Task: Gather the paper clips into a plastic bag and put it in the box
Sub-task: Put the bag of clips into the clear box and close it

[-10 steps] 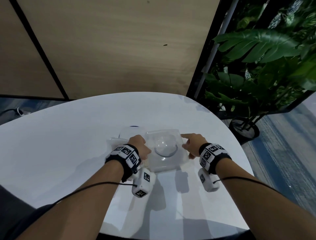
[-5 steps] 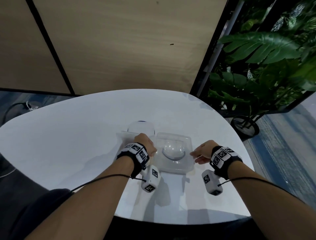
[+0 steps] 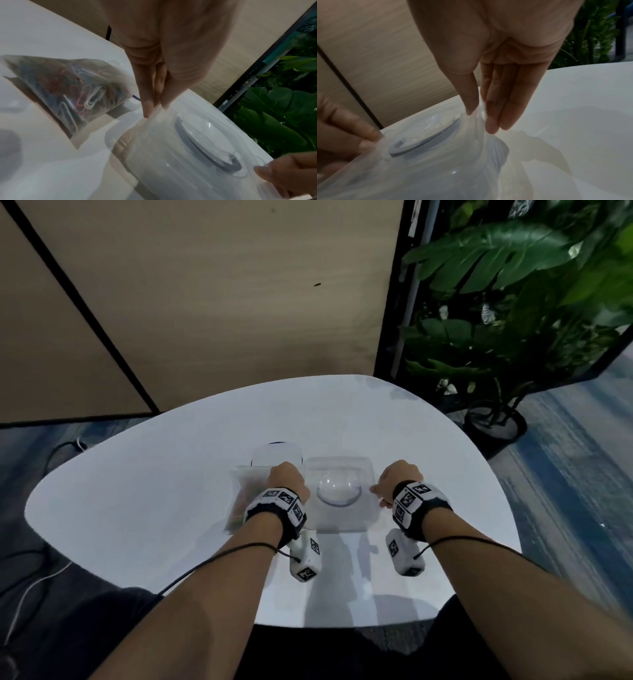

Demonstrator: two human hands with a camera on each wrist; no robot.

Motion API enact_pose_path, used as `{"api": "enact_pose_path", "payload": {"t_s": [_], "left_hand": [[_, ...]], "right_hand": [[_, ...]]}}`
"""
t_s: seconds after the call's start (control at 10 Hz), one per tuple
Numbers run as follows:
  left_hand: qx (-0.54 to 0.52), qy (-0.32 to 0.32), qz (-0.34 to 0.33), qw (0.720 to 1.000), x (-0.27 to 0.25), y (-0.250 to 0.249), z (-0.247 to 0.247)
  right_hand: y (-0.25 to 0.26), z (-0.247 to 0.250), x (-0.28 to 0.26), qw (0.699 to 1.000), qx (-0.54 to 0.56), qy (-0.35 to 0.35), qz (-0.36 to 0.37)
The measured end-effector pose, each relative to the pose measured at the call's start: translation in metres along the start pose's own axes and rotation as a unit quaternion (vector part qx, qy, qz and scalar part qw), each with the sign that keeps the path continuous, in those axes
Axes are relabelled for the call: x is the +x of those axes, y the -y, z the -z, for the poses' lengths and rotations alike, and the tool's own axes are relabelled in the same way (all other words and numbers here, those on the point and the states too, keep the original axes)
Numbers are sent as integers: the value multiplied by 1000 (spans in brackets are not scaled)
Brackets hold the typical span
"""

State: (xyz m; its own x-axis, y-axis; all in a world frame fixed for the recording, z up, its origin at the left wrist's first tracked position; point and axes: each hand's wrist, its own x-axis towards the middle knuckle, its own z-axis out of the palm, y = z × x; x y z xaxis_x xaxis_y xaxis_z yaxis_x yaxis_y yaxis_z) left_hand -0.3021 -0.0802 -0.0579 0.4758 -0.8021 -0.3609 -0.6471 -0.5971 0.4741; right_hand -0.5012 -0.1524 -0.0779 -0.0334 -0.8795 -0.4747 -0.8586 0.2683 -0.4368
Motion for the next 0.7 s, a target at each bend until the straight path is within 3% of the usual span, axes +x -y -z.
{"api": "enact_pose_path", "payload": {"t_s": [0.2, 0.4, 0.5, 0.6, 0.7], "left_hand": [[13, 20, 3, 1000, 11, 4, 0], [52, 112, -32, 992, 32, 3, 14], [45, 147, -17, 988, 49, 9, 17], [21, 159, -37, 986, 60, 8, 26], [74, 143, -121, 979, 64, 7, 50]], "right_hand": [[13, 2, 6, 985, -151, -13, 83], [13, 6, 24, 983, -178, 13, 51], [18, -6, 32, 980, -197, 9, 23], [31, -11, 27, 978, -202, 51, -18], [65, 20, 19, 969, -228, 99, -12]]}}
